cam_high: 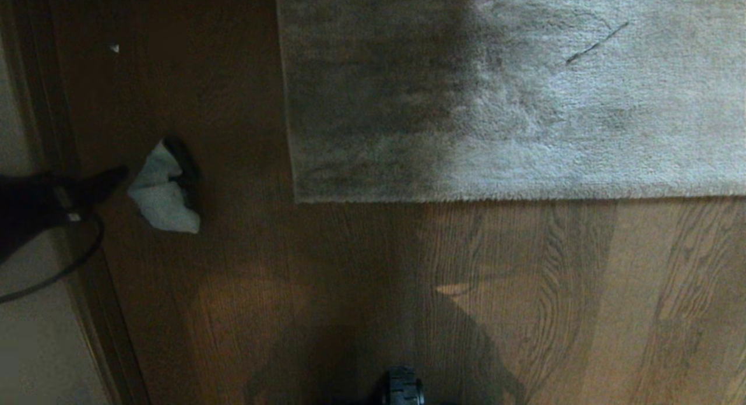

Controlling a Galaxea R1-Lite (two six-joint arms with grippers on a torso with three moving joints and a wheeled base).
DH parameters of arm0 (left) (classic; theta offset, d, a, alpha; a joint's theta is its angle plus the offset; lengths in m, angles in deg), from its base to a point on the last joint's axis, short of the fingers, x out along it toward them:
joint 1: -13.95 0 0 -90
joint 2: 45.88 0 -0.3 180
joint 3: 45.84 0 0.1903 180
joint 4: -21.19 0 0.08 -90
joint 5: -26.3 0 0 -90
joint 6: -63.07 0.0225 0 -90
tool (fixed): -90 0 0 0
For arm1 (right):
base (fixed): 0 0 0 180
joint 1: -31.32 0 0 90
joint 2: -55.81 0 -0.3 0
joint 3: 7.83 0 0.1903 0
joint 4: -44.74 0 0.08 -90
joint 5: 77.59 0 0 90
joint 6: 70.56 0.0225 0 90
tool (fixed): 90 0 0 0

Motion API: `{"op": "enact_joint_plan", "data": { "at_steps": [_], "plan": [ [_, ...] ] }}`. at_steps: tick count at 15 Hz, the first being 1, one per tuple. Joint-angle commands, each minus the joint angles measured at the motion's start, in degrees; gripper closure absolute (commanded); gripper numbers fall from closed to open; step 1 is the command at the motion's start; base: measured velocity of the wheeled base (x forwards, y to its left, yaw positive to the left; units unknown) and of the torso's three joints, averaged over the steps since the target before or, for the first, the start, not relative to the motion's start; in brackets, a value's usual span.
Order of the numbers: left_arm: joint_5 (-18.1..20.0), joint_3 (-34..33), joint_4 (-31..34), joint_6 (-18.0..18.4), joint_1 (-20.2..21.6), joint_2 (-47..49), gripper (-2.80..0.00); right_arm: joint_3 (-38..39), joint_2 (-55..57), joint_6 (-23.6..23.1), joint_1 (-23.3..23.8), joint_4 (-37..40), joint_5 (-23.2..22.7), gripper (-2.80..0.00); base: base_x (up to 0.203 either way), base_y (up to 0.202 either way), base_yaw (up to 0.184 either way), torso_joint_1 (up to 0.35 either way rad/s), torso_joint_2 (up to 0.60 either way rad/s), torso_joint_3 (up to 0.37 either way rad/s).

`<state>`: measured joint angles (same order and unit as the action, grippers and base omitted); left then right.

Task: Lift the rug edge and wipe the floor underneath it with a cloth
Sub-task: Pick up the rag

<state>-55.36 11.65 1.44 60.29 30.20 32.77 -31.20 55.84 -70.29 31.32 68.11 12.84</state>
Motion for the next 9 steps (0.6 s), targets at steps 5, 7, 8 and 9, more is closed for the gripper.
{"op": "enact_joint_plan", "data": {
  "at_steps": [5, 7, 8, 9],
  "plan": [
    [2.6, 0.3, -5.7, -0.1, 2.2, 5.3, -2.8, 0.0, 0.0, 0.0, 0.0, 0.0, 0.0, 0.0, 0.0, 0.0, 0.0, 0.0, 0.0, 0.0],
    [5.4, 0.9, -6.0, -0.1, 3.6, 6.3, -2.8, 0.0, 0.0, 0.0, 0.0, 0.0, 0.0, 0.0, 0.0, 0.0, 0.0, 0.0, 0.0, 0.0],
    [5.9, 1.2, -6.0, -0.1, 3.6, 6.8, -2.8, 0.0, 0.0, -0.1, 0.0, 0.0, 0.0, 0.0, 0.0, 0.0, 0.0, 0.0, 0.0, 0.0],
    [6.0, 1.7, -6.0, -0.1, 3.5, 7.1, -2.8, 0.0, 0.0, 0.0, 0.0, 0.0, 0.0, 0.0, 0.0, 0.0, 0.0, 0.0, 0.0, 0.0]
  ]
}}
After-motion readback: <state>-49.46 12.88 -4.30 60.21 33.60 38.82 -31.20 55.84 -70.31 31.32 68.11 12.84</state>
